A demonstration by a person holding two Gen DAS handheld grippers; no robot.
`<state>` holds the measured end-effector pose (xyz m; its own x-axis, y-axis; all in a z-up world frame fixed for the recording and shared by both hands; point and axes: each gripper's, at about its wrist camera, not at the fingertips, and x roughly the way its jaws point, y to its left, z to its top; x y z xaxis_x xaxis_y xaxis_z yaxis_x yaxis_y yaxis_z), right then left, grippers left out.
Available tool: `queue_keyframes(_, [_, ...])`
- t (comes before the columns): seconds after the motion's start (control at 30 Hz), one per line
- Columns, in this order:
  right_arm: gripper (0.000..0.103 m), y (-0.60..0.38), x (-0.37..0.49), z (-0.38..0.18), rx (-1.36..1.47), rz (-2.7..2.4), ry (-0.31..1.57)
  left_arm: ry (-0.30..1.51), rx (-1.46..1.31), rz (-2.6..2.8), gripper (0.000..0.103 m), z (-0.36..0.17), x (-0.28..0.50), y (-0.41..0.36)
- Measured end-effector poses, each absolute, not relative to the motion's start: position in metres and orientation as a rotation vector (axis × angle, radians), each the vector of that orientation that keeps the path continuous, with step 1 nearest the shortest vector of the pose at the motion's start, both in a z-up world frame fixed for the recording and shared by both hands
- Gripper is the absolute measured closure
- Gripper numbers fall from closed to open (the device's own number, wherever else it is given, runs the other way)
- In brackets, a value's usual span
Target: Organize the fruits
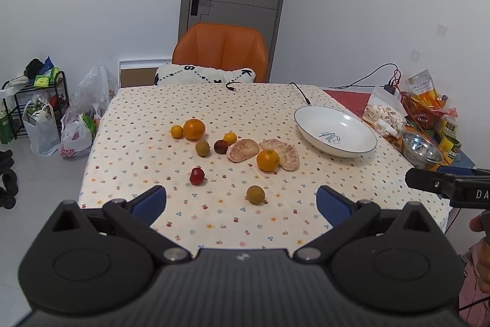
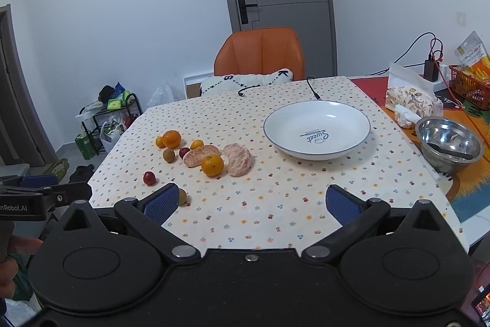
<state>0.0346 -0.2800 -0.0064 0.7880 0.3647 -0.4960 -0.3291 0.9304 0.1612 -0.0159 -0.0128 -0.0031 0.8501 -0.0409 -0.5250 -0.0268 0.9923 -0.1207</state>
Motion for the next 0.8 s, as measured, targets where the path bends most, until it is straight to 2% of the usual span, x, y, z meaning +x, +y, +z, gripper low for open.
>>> queue_keyframes(0.8, [0.000, -0.2784, 0.0308, -0.0038, 0.053, 0.384, 0.536, 0.544, -0.132, -0.007, 0.000, -0.0018, -0.0186, -0.0108])
